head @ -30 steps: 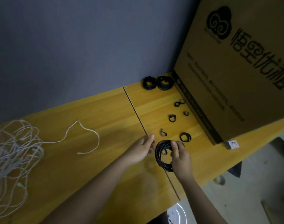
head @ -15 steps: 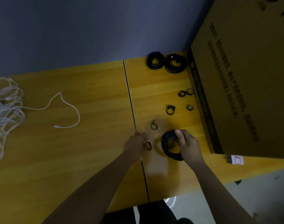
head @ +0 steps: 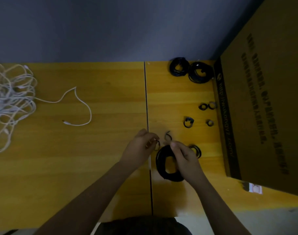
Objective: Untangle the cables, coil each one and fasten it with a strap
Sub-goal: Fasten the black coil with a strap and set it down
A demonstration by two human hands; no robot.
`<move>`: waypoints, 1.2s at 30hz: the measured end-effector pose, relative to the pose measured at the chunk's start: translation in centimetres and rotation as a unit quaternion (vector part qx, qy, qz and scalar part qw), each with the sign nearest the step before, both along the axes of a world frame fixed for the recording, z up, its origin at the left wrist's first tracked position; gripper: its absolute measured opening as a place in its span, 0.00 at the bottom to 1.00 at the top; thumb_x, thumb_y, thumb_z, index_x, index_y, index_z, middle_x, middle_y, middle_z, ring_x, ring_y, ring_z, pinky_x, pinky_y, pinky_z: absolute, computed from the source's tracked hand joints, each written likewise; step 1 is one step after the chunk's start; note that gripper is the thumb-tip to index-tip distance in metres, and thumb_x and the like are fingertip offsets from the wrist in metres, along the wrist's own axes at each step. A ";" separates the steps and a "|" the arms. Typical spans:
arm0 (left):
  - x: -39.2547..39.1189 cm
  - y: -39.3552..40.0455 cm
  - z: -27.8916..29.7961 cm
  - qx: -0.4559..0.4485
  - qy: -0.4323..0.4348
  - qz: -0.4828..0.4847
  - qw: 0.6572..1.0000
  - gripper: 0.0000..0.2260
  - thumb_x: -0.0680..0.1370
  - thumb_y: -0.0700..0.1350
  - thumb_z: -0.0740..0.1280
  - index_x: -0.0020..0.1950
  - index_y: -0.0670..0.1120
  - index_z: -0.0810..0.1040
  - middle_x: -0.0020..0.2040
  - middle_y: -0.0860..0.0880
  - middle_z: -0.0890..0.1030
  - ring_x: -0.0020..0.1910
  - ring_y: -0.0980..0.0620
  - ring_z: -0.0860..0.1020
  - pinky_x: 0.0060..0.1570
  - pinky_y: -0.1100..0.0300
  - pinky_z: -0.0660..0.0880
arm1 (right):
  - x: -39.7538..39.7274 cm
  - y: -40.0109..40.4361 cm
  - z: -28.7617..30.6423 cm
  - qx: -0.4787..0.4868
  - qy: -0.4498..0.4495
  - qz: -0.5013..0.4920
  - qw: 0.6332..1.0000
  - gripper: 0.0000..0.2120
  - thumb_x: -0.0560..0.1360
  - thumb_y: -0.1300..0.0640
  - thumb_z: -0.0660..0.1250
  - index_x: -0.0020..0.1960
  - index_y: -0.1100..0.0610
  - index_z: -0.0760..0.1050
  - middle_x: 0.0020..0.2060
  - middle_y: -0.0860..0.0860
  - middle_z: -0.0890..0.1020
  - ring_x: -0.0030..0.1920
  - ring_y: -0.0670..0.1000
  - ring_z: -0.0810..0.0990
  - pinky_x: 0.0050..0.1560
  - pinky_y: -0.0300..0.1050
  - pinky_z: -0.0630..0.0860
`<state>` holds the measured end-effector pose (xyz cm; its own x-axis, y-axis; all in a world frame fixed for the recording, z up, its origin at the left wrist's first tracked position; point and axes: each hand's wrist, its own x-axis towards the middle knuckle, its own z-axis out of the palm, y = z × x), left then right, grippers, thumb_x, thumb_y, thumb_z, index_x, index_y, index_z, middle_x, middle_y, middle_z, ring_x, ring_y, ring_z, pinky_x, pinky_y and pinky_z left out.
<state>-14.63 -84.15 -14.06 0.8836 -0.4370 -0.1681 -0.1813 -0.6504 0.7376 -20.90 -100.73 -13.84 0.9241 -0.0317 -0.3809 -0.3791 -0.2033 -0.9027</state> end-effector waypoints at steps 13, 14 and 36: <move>-0.7 7.1 2.6 -0.037 -0.031 0.114 0.992 0.05 0.77 0.41 0.68 0.51 0.43 0.82 0.44 0.52 0.73 0.41 0.55 0.76 0.43 0.74 0.72 | 3.3 6.9 2.3 -0.046 -0.057 0.167 0.983 0.16 0.74 0.31 0.57 0.58 0.34 0.71 0.50 0.33 0.80 0.51 0.37 0.80 0.51 0.39 0.77; -0.7 7.6 2.7 -0.038 -0.033 0.117 0.992 0.05 0.77 0.41 0.69 0.51 0.43 0.82 0.43 0.52 0.74 0.41 0.56 0.76 0.44 0.72 0.73 | 3.3 7.5 2.5 -0.044 -0.062 0.172 0.982 0.14 0.74 0.32 0.58 0.56 0.34 0.70 0.47 0.32 0.80 0.49 0.36 0.80 0.48 0.37 0.77; 5.5 15.7 0.9 -0.242 0.095 0.220 0.940 0.08 0.81 0.44 0.63 0.43 0.54 0.73 0.33 0.53 0.81 0.32 0.53 0.83 0.30 0.61 0.78 | 6.7 17.2 0.4 0.036 -0.052 0.100 0.993 0.12 0.75 0.40 0.61 0.44 0.48 0.75 0.25 0.45 0.73 0.26 0.43 0.70 0.29 0.34 0.67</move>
